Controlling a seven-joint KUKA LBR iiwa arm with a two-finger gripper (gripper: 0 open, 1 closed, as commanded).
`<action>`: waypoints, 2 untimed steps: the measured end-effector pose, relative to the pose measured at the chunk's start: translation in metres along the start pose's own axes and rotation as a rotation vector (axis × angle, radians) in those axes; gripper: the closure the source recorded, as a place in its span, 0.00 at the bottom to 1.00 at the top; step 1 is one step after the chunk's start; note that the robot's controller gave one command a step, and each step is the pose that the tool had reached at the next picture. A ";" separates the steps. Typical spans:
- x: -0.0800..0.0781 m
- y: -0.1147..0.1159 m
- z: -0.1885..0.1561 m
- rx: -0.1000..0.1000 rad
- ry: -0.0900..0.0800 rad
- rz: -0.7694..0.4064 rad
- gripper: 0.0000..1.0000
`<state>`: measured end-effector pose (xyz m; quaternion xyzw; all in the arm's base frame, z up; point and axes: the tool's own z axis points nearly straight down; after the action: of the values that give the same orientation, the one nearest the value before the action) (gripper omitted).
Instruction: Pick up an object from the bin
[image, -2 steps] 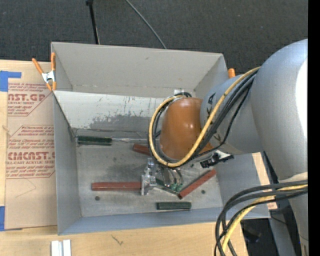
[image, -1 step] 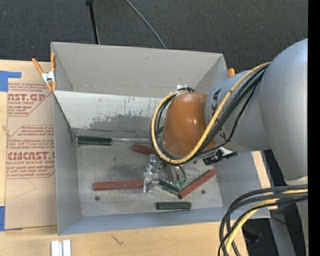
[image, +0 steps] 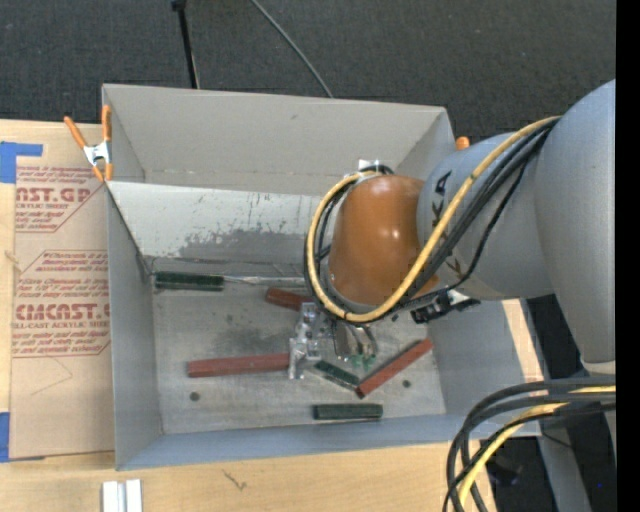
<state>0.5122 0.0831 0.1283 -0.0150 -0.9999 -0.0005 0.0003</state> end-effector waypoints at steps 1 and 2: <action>0.000 0.000 -0.013 0.000 -0.002 0.000 1.00; -0.001 0.000 -0.021 0.000 -0.004 0.000 1.00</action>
Offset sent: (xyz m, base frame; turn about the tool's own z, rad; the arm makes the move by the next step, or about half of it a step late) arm 0.0003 0.0001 0.0310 0.0000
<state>0.5132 0.0833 0.1495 -0.0149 -0.9999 -0.0008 -0.0018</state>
